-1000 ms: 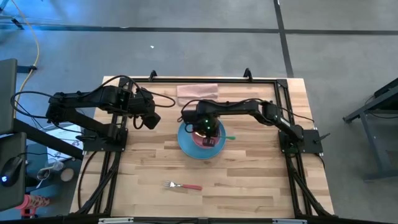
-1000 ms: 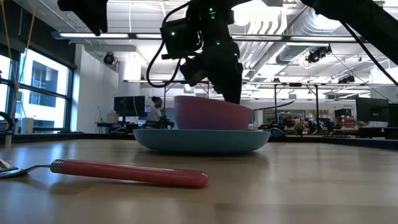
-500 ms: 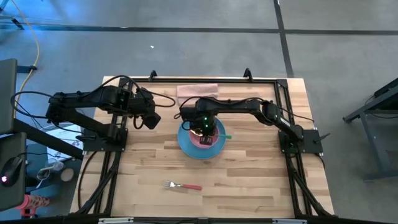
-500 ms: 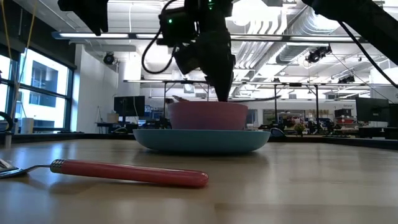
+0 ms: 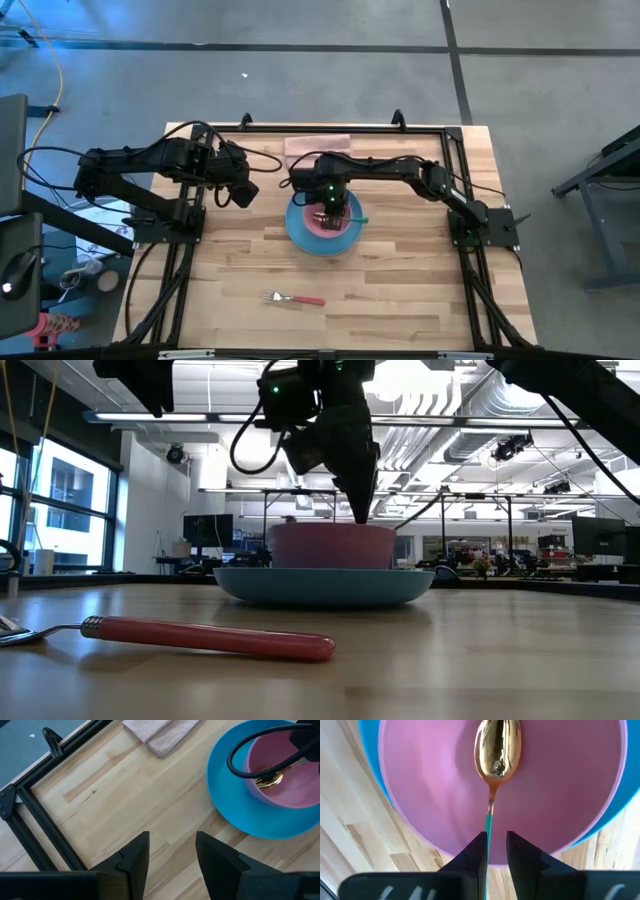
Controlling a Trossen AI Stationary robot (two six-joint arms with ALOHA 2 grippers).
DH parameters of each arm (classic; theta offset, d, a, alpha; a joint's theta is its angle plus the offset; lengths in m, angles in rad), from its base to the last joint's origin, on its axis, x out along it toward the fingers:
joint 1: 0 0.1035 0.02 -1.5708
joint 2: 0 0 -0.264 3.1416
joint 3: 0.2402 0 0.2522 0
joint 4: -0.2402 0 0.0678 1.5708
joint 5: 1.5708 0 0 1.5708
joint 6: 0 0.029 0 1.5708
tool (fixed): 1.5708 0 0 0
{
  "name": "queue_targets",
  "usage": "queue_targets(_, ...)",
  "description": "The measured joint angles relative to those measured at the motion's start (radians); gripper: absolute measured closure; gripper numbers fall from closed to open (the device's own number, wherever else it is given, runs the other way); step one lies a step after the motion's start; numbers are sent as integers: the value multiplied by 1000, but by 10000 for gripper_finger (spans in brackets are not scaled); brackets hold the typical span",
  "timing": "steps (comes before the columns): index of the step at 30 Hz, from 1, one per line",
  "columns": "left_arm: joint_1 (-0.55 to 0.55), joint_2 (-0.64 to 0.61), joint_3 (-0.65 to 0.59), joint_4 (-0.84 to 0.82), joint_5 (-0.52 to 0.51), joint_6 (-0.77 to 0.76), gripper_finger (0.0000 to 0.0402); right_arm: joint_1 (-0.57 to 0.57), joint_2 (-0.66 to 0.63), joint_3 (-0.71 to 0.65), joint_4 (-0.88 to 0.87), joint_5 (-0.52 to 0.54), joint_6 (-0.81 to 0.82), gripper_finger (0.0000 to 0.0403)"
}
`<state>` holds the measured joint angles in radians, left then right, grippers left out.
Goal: Set table place
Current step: Put the fork on the right of the plate
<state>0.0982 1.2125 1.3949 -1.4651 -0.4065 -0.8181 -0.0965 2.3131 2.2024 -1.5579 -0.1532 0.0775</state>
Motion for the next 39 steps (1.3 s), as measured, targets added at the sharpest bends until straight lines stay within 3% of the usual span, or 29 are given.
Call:
queue_targets(2,0,0,0,0,1,0,250,-2,0,0,-1,19,0,340)
queue_targets(5,0,0,0,0,3,0,250,-11,0,18,-13,131,-2,342)
queue_targets(9,0,0,0,0,3,0,250,-55,-6,62,-13,224,-10,375)
queue_targets(11,0,0,0,0,5,0,250,-86,-9,79,-12,226,-11,395)
queue_targets(18,0,0,0,-1,7,0,250,-167,-9,26,-13,230,-8,402)
queue_targets(26,0,0,0,-1,6,0,250,-145,-7,-78,19,184,-26,403)
queue_targets(39,0,0,0,-1,6,2,250,-97,-7,-79,78,161,-6,403)
